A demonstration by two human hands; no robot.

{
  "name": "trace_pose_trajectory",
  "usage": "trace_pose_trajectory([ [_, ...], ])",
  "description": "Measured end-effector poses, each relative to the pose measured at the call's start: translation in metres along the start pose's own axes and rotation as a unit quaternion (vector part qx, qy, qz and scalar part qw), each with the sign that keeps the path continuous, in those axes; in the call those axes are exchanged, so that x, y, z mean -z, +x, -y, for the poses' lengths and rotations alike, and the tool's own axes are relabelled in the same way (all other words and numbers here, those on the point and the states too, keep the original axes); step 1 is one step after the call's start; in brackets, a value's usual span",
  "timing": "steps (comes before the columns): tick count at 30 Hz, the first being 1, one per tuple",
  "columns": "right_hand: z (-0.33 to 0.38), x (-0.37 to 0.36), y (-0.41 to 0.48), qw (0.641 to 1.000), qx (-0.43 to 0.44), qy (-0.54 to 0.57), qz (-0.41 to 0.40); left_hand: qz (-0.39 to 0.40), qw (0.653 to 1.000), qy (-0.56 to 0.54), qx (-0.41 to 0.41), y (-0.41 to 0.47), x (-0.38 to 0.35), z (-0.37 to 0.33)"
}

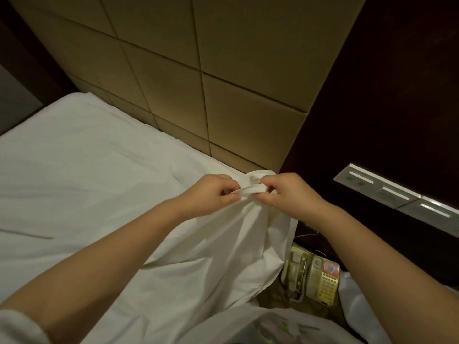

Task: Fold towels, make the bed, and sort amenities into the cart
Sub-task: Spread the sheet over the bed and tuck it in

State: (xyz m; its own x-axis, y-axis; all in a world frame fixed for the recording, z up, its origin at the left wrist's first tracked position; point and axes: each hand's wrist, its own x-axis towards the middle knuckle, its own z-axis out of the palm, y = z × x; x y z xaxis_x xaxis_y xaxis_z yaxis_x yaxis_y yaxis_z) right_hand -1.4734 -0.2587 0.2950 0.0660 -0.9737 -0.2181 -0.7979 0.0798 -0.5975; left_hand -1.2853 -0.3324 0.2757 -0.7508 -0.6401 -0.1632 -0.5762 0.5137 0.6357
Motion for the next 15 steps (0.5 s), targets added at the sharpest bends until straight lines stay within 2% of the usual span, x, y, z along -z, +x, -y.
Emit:
trace_pose_trajectory([
  [4, 0.002, -0.006, -0.006, 0.998, -0.019, -0.026, 0.051, -0.066, 0.996, -0.064, -0.001, -0.007, -0.004, -0.001],
  [7, 0.0, -0.01, -0.012, 0.994, -0.052, -0.021, 0.089, -0.059, 0.996, -0.074, 0.003, -0.012, -0.007, 0.002],
  [10, -0.011, -0.005, -0.017, 0.991, -0.128, 0.024, -0.005, -0.056, 0.997, -0.048, 0.009, -0.015, -0.007, 0.011],
  [13, -0.044, 0.015, -0.035, 0.963, -0.237, 0.023, -0.128, -0.094, 0.994, -0.018, 0.061, -0.015, -0.001, 0.032],
  [15, -0.063, 0.025, -0.053, 0.952, -0.275, 0.002, -0.133, -0.095, 0.993, 0.014, 0.07, -0.014, 0.0, 0.045],
])
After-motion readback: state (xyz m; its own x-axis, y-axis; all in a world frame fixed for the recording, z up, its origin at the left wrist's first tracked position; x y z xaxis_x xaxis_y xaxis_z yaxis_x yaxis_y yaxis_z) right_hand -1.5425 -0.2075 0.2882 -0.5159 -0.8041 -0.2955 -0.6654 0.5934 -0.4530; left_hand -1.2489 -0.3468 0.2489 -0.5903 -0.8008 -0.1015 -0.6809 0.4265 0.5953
